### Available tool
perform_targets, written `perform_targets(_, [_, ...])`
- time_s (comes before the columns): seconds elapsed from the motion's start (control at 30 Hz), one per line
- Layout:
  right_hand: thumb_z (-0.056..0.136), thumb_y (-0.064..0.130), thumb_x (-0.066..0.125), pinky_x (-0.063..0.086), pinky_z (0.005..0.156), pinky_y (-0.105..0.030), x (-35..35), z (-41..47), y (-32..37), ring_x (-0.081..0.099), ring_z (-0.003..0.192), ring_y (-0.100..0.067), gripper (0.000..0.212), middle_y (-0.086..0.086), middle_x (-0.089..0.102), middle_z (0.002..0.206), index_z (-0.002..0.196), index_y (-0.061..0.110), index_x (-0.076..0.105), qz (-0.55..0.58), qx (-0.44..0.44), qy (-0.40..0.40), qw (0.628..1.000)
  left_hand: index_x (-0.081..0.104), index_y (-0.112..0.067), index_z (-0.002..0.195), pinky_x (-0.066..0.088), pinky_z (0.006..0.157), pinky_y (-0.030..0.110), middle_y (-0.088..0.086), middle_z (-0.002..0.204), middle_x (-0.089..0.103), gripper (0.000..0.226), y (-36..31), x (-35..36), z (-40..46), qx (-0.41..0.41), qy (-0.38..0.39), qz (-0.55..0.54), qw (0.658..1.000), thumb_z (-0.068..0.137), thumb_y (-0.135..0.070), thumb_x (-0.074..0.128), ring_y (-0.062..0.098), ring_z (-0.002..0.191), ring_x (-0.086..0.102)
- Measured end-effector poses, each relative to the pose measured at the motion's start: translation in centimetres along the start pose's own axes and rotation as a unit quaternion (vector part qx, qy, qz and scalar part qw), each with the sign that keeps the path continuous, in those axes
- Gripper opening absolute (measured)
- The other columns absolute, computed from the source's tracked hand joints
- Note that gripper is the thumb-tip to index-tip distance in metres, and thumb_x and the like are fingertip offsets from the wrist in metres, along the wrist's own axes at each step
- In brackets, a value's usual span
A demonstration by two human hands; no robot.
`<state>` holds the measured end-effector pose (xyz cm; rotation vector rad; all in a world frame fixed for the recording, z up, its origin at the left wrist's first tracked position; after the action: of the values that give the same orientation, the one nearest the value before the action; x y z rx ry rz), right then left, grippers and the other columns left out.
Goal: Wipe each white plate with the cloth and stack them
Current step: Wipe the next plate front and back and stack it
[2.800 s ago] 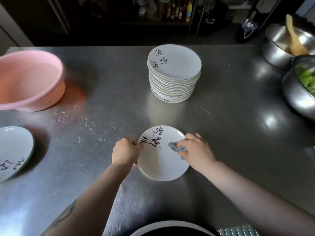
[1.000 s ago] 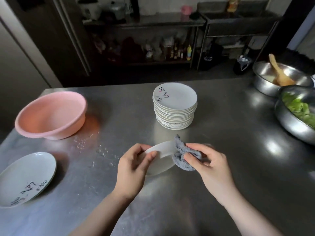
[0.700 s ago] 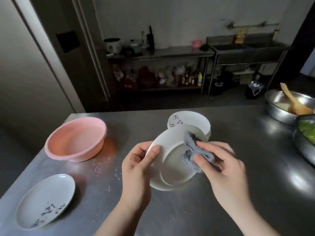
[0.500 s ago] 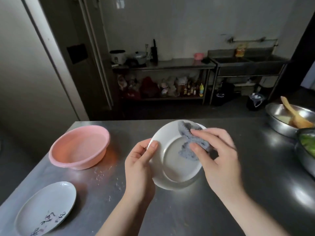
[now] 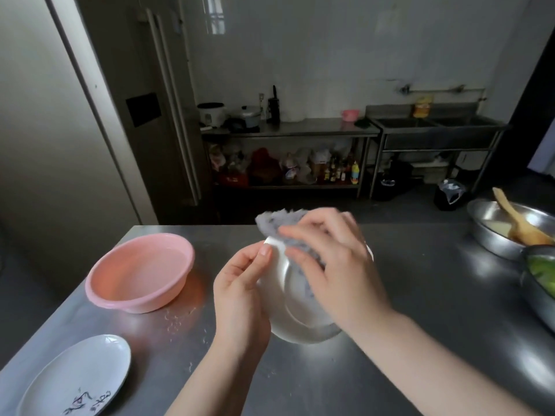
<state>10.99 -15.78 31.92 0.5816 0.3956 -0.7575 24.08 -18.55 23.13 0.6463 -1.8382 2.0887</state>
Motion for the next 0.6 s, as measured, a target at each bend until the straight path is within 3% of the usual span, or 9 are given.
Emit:
perform_targets(0.1, [0.081, 0.013, 0.074, 0.041, 0.084, -0.022, 0.2, 0.7, 0.4, 0.050, 0.091, -0.017, 0.022, -0.001, 0.059, 0.096, 0.103, 0.014, 0.073, -0.001, -0.044, 0.027, 0.999, 0.070, -0.009, 0.083, 0.054, 0.069, 0.027, 0.014, 0.085, 0.067, 0.013, -0.4, 0.4, 0.3, -0.010, 0.018, 0.000, 1.000, 0.081, -0.021, 0.067, 0.022, 0.077, 0.063])
perform_targets(0.23, [0.085, 0.013, 0.070, 0.043, 0.088, -0.022, -1.2, 2.9, -3.7, 0.053, 0.100, -0.016, 0.022, 0.002, 0.056, 0.102, 0.106, 0.017, 0.072, 0.059, 0.074, -0.011, 0.995, 0.066, -0.006, 0.088, 0.055, 0.062, 0.027, 0.014, 0.089, 0.067, 0.014, -1.0, 0.6, 1.6, -0.034, -0.011, -0.013, 0.999, 0.084, -0.019, 0.065, 0.021, 0.076, 0.065])
perform_targets(0.33, [0.085, 0.012, 0.069, 0.037, 0.083, -0.005, -1.6, 3.4, -6.8, 0.055, 0.095, -0.003, 0.021, 0.006, 0.056, 0.100, 0.101, 0.025, 0.071, 0.098, 0.142, -0.040, 0.984, 0.068, 0.000, 0.109, 0.056, 0.085, 0.039, 0.016, 0.107, 0.071, 0.029, -1.6, 0.9, 2.3, -0.048, -0.040, -0.032, 0.998, 0.089, -0.020, 0.062, 0.027, 0.095, 0.067])
perform_targets(0.4, [0.084, 0.012, 0.070, 0.035, 0.080, -0.002, -1.8, 3.1, -8.3, 0.056, 0.093, 0.001, 0.023, 0.005, 0.058, 0.101, 0.096, 0.030, 0.069, 0.106, 0.169, -0.057, 0.978, 0.071, -0.005, 0.111, 0.054, 0.092, 0.042, 0.013, 0.110, 0.073, 0.028, -1.8, 1.1, 2.6, -0.057, -0.063, -0.051, 0.995, 0.092, -0.022, 0.060, 0.025, 0.099, 0.069])
perform_targets(0.5, [0.083, 0.009, 0.070, 0.038, 0.075, -0.001, -1.7, 1.3, -9.7, 0.057, 0.091, 0.006, 0.034, 0.005, 0.059, 0.101, 0.092, 0.041, 0.065, 0.166, 0.219, -0.078, 0.958, 0.073, -0.010, 0.103, 0.055, 0.080, 0.037, 0.004, 0.099, 0.076, 0.021, -1.6, 0.8, 3.2, -0.085, -0.107, -0.123, 0.983, 0.092, -0.024, 0.064, 0.017, 0.088, 0.072])
perform_targets(0.6, [0.082, 0.005, 0.071, 0.041, 0.078, -0.005, -0.7, -1.7, -9.7, 0.059, 0.092, 0.003, 0.038, 0.012, 0.059, 0.099, 0.094, 0.041, 0.066, 0.186, 0.243, -0.112, 0.945, 0.071, -0.008, 0.094, 0.051, 0.068, 0.040, 0.002, 0.078, 0.076, 0.020, -1.1, 0.9, 3.5, -0.127, -0.127, -0.197, 0.964, 0.091, -0.028, 0.066, 0.014, 0.066, 0.073])
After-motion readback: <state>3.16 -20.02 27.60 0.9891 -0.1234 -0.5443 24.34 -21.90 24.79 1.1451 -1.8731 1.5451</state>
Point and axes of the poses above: each hand's wrist, its own z-axis towards the middle knuckle, its own x-axis out of the palm, y = z × x, the point moved 7 cm from there along z, towards the middle knuckle
